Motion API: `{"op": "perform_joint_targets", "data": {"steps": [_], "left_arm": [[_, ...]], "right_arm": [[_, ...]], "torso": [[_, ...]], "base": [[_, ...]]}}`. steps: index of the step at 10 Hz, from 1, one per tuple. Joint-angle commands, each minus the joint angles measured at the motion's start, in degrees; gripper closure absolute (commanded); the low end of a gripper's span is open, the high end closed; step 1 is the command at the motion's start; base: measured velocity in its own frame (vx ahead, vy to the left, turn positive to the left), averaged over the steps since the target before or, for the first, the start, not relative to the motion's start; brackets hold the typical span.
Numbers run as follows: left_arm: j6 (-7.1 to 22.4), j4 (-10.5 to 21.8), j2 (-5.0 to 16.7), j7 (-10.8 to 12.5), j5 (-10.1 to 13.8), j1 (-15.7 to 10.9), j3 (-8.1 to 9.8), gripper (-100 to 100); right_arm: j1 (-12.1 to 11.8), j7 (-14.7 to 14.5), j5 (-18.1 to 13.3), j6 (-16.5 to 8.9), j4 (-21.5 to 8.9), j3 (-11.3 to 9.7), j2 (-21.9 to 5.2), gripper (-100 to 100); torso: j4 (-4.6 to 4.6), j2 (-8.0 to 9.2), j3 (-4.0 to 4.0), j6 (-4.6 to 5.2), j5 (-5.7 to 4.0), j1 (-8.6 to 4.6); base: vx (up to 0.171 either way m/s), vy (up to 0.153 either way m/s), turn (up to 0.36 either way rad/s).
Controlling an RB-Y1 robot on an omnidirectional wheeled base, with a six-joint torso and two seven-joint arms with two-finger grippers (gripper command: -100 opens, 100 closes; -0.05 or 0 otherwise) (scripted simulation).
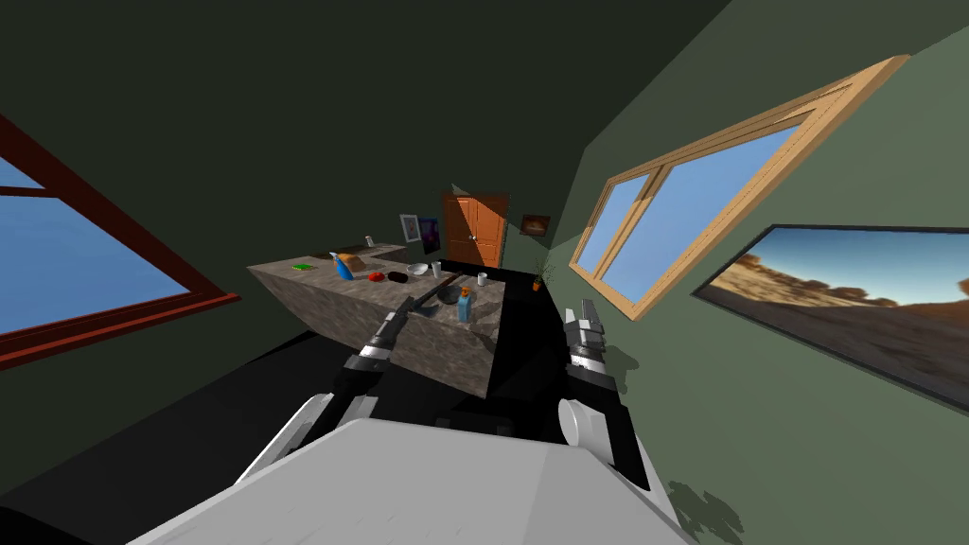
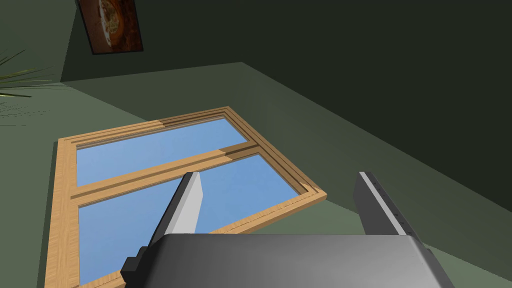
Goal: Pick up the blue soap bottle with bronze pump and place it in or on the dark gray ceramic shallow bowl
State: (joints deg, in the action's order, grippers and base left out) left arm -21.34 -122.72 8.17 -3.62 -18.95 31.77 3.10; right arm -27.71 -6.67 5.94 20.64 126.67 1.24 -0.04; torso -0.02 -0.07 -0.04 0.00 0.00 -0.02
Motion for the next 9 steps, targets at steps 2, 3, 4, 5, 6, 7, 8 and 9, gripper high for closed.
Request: {"op": "perform_joint_targets", "data": {"steps": [2,3,4,5,6,7,8,9], "left_arm": [[0.65,1.89,0.02,-1.20,-2.79,0.31,-0.34,-100],[0.80,2.77,0.15,-1.75,-3.74,0.27,-0.38,-100],[0.98,4.60,0.51,-3.10,-5.48,0.12,-0.42,-100],[1.02,5.55,0.73,-3.90,-6.26,0.00,-0.42,-100],[1.02,6.51,0.98,-4.79,-6.98,-0.15,-0.40,-100],[0.98,7.49,1.25,-5.76,-7.63,-0.34,-0.36,-100],[0.90,8.49,1.55,-6.80,-8.22,-0.55,-0.30,-100],[0.79,9.50,1.87,-7.92,-8.75,-0.79,-0.22,-100]], "right_arm": [[0.00,0.00,0.00,0.00,0.00,0.00,0.00,0],[0.00,0.00,0.00,0.00,0.00,0.00,0.00,0],[0.00,0.00,0.00,0.00,0.00,0.00,0.00,0],[0.00,0.00,0.00,0.00,0.00,0.00,0.00,0],[0.00,0.00,0.00,0.00,0.00,-0.01,0.01,0],[0.00,0.00,0.00,0.00,0.00,-0.01,0.01,0],[0.00,0.00,0.00,0.00,0.00,-0.01,0.01,0],[0.00,0.00,0.00,0.00,0.00,-0.01,0.01,0]], "torso": [[0.00,0.00,0.00,0.00,0.00,-0.01],[0.00,0.00,0.00,0.00,-0.01,-0.05],[0.00,-0.02,-0.01,0.00,-0.01,-0.07],[-0.01,-0.05,-0.03,0.00,-0.02,-0.13],[-0.01,-0.07,-0.04,0.01,-0.04,-0.20],[-0.01,-0.05,-0.03,0.01,-0.05,-0.20],[-0.01,-0.02,-0.02,0.01,-0.05,-0.21],[0.00,0.00,0.00,0.01,-0.05,-0.21]], "base": [[0.018,-0.014,0.020],[0.022,-0.025,0.012],[0.034,-0.045,0.003],[0.035,-0.061,0.000],[0.027,-0.058,-0.014],[0.021,-0.061,-0.021],[0.015,-0.060,-0.030],[0.017,-0.073,-0.035]]}}
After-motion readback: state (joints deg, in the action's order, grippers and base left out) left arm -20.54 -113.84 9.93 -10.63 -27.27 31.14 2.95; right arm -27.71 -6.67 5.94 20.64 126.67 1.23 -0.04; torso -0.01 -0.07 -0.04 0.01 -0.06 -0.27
